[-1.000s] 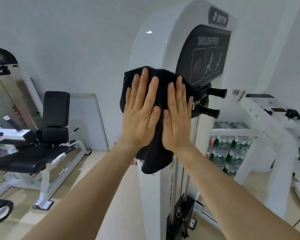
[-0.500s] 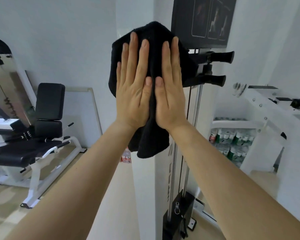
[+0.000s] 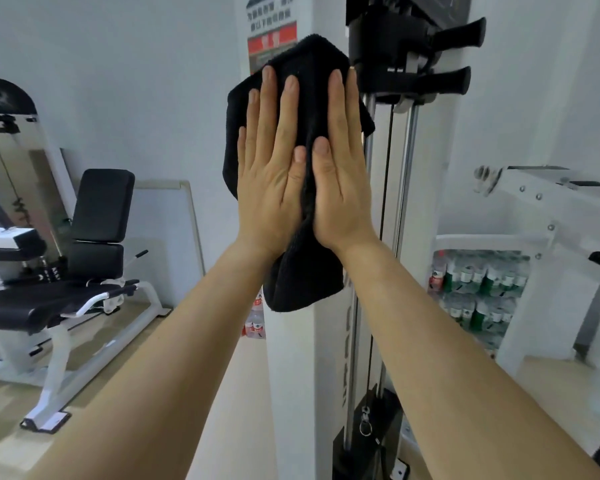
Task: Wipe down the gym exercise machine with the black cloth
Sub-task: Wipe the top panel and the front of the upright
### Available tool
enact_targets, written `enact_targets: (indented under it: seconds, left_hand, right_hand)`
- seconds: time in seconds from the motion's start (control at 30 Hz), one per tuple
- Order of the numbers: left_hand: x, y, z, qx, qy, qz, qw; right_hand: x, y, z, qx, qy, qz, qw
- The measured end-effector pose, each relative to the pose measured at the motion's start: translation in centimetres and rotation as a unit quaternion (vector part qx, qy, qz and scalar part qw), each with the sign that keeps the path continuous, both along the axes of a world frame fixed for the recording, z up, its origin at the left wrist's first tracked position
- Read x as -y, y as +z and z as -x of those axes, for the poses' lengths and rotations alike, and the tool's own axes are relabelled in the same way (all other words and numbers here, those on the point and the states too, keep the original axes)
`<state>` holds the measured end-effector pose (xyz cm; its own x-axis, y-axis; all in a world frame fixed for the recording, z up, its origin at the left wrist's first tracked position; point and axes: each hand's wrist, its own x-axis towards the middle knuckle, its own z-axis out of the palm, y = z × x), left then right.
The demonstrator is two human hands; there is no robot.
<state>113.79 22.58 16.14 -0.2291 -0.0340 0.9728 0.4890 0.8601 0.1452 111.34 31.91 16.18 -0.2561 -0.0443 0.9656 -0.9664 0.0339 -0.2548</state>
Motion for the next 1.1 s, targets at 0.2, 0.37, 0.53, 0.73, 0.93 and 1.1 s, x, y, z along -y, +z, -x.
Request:
enact_targets:
  seconds: [0.2,0.37,0.53,0.73,0.93,1.1]
  left_hand:
    - [0.8,-6.2,0.3,-0.005,-0.011,0.016,1.000]
    - [0.8,-12.1,0.1,0.005,-0.011,0.018,1.000]
    - [0.6,-17.0,-0.5,0.028,-0.001,0.016,0.999]
    - [0.8,-20.3,-1.6,0.057,-0.022,0.021,0.998]
    - [-0.8,-20.3,-3.1,0.065,-0.141,-0.103,0.983]
    - [-1.2,-18.7,-1.0,0.053,-0.059,-0.091,0.993]
  right_hand:
    - [-0.2,-6.4,0.1,-0.007,0.000,-0.009,1.000]
    - [-0.4,-12.2,0.0,-0.005,-0.015,-0.032,0.999]
    - [-0.6,-17.1,-0.1,0.000,-0.028,-0.052,0.998]
    - [-1.3,-21.4,-0.4,0.022,-0.044,-0.082,0.995]
    - [-1.6,-20.8,-2.0,0.045,-0.012,-0.001,0.999]
    - [0.2,-18.9,-1.3,0.019,0.033,-0.029,0.999]
